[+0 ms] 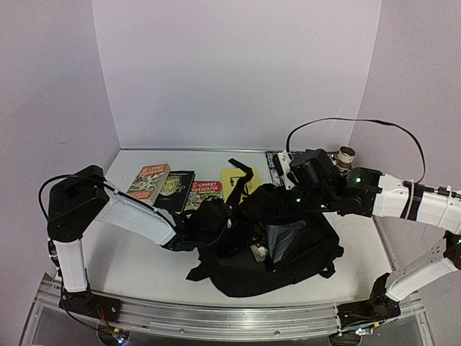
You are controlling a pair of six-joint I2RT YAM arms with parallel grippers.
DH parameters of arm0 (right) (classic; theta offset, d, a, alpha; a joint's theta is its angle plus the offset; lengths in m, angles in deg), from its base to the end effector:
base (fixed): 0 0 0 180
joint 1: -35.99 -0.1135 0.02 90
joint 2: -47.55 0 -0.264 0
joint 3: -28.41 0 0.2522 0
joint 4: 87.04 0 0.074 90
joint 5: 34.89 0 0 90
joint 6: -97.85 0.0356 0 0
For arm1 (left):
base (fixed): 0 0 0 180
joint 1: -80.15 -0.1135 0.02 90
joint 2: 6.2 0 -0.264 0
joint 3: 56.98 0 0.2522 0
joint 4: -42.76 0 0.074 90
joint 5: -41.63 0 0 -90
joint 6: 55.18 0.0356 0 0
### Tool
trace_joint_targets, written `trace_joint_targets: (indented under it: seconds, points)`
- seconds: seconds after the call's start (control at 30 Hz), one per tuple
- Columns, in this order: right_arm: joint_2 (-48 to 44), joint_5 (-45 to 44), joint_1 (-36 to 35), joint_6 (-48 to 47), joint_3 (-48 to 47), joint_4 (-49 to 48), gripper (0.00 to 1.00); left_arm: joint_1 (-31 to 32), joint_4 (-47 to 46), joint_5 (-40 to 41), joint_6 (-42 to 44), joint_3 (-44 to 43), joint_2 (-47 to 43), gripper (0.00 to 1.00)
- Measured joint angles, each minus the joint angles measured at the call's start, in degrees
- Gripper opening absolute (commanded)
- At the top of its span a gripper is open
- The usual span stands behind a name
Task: Pack the student bag
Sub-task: Place the book in the largest pocket of the bag, then pick up the book at the center of the board.
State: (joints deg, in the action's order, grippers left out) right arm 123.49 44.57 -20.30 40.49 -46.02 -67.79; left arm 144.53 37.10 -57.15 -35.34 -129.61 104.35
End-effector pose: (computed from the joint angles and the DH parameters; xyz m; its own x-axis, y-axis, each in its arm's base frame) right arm 0.1774 0.2542 0.3243 -0.5556 0.1227 -0.8224 -0.5026 0.7383 0.4497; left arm 0.1698 -0.3666 0.1474 -0.9691 -0.1291 -0.2104 0.1043 0.5582 -0.8231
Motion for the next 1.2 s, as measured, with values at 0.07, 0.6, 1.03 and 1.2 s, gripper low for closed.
trace_joint_targets:
  seconds: [0.07, 0.6, 1.03, 1.2]
  points:
    - [0.0, -0.4, 0.0, -0.2, 0.0, 0.0, 0.02, 0.3, 0.3, 0.6, 0.4, 0.0, -0.1, 0.67]
    - [-0.6, -4.1, 0.0, -2.8, 0.1, 0.7, 0.04, -0.8, 23.0, 18.4, 1.1, 7.1, -25.4, 0.98]
    - [-0.9, -5.0, 0.0, -4.6, 0.1, 1.1, 0.05, -24.9, 28.7, 20.2, -0.3, 23.7, -50.1, 0.99]
    - [-0.9, -4.6, 0.0, -5.0, 0.1, 1.1, 0.05, -38.2, 24.6, 13.5, 0.3, 26.0, -50.5, 1.00]
